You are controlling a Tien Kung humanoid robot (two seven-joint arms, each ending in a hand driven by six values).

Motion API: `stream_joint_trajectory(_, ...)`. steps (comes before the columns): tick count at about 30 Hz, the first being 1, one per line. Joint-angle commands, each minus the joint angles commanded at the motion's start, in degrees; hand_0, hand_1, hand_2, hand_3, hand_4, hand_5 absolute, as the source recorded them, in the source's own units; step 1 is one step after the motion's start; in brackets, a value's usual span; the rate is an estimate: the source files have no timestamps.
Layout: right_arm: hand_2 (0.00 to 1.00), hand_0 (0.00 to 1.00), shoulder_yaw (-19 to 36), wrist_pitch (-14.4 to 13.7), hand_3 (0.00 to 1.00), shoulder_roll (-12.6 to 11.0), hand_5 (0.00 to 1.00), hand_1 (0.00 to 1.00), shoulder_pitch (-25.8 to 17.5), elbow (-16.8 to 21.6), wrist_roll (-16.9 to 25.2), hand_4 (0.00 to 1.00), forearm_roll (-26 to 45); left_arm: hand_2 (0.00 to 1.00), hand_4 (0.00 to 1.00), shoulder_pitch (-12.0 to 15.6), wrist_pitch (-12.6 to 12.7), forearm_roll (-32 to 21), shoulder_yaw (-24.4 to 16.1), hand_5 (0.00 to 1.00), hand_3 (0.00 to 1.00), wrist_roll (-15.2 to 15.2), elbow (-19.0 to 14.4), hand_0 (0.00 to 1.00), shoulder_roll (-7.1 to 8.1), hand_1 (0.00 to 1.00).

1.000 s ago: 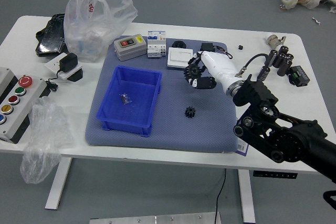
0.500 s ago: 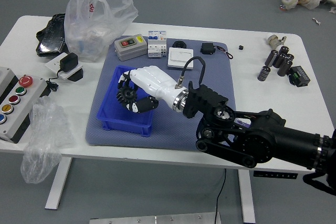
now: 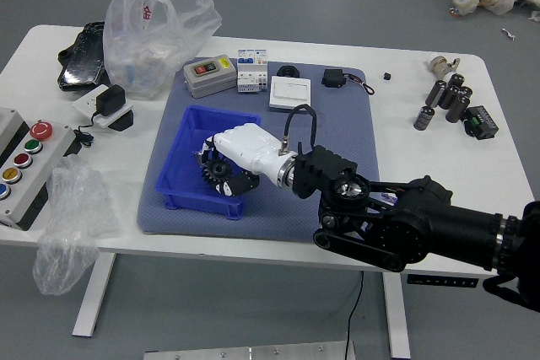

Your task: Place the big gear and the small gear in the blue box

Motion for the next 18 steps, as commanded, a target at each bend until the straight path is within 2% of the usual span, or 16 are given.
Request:
stream_joint_trajectory(3, 0.886, 0.561, 0.3, -0.5, 0.998, 0.0, 0.168, 0.801, -0.1, -0.3, 0.6, 0.463, -0.1, 0.588, 0.744, 0.0, 0.0, -0.4, 0.4, 0.610, 0.736, -0.3, 0.1, 0.657, 0.01, 0.587)
stream_joint_trajectory(4, 0.998, 0.591, 0.4, -0.5, 0.998, 0.0, 0.138, 0.892, -0.1, -0.3, 0.7, 0.586, -0.1, 0.588, 0.744, 0.0, 0.0, -0.4, 0.5, 0.611, 0.736, -0.3, 0.1, 0.657, 0.02, 0.588)
stream_joint_trajectory(9, 0.998, 0.591, 0.6, -0.3, 0.998, -0.3, 0.138, 0.892, -0.6, -0.4, 1.1, 0.586, 0.0, 0.588, 0.744, 0.1, 0.0, -0.7, 0.8, 0.611, 0.736, -0.5, 0.1, 0.657, 0.14, 0.588)
stream_joint_trajectory(10, 0.998, 0.602, 0.7, -0.3, 0.998, -0.3, 0.130, 0.910, -0.7, -0.3, 1.1, 0.638, 0.0, 0.588, 0.744, 0.1, 0.0, -0.7, 0.8, 0.612, 0.736, -0.5, 0.1, 0.656, 0.15, 0.587)
stream_joint_trajectory(12, 0.998, 0.602, 1.2, -0.4, 0.998, -0.5, 0.130, 0.910, -1.1, -0.1, 1.2, 0.638, 0.0, 0.588, 0.744, 0.1, 0.0, -0.8, 0.8, 0.612, 0.736, -0.6, 0.2, 0.656, 0.16, 0.587)
stream_joint_trajectory(15, 0.998, 0.602, 3.6, -2.1, 0.998, -1.4, 0.130, 0.910, -2.3, 1.3, 1.9, 0.638, 1.0, 0.588, 0.744, 0.1, 0.0, -0.7, 0.8, 0.612, 0.736, -0.6, 0.2, 0.656, 0.07, 0.587)
stream_joint_trajectory(16, 0.933, 0.529, 4.8, -3.1, 0.998, -2.0, 0.161, 0.846, -3.1, 2.2, 2.1, 0.644, 1.4, 0.588, 0.742, 0.1, 0.0, -0.7, 0.8, 0.612, 0.735, -0.6, 0.2, 0.657, 0.03, 0.587)
stream_joint_trajectory(18, 0.933, 0.529, 7.0, -4.7, 0.998, -3.1, 0.161, 0.846, -4.6, 4.0, 2.3, 0.644, 1.8, 0.588, 0.742, 0.1, 0.0, -0.9, 1.0, 0.612, 0.735, -0.7, 0.2, 0.657, -0.03, 0.587)
